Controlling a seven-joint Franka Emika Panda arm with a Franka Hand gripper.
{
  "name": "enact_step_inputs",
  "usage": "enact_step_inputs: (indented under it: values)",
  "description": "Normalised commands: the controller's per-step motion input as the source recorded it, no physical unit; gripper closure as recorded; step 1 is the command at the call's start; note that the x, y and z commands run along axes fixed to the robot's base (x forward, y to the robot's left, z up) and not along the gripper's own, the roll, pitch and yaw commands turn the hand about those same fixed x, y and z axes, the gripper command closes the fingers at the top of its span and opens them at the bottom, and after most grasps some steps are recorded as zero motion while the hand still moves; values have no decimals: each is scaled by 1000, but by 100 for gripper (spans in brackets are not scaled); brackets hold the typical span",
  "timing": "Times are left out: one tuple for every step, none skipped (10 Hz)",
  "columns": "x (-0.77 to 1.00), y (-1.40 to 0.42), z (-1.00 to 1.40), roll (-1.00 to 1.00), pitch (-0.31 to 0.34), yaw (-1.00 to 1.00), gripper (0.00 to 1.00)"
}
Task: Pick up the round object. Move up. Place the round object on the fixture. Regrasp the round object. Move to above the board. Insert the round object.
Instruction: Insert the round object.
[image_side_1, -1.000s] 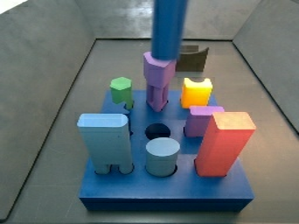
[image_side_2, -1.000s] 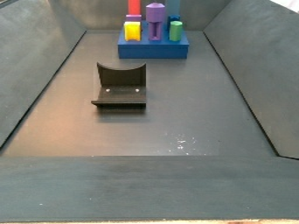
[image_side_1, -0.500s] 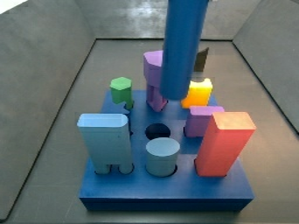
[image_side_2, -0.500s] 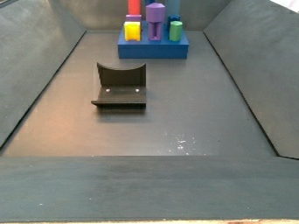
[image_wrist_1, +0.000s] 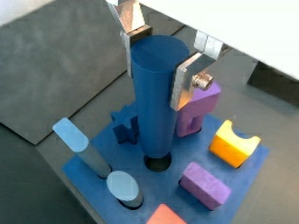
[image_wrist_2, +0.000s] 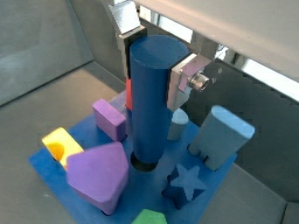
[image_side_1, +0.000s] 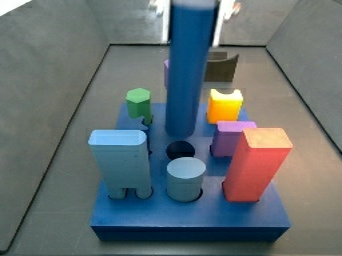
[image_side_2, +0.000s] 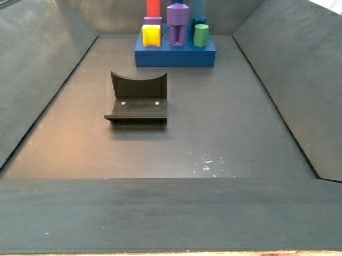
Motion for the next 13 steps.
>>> enact_step_inputs:
  values:
    - [-51, -20, -34, 4, 0, 0, 100]
    - [-66, -183, -109, 191, 0, 60, 100]
    - [-120, -151, -143, 319, -61, 271, 100]
    - [-37, -189, -140, 391, -26, 211, 100]
    - [0, -191, -97, 290, -10, 134, 100]
    - [-57, -77, -29, 51, -14, 83, 100]
    - [0, 0, -17, 0, -54, 0, 100]
    - [57, 17, -189, -27, -11, 0, 100]
    - [69, 123, -297, -64, -37, -9, 100]
    - [43, 80, -340, 0, -76, -6, 100]
    - [29, 26, -289, 0, -84, 0, 100]
    - [83, 0, -206, -19, -71, 0, 100]
    - [174, 0, -97, -21, -7, 0, 100]
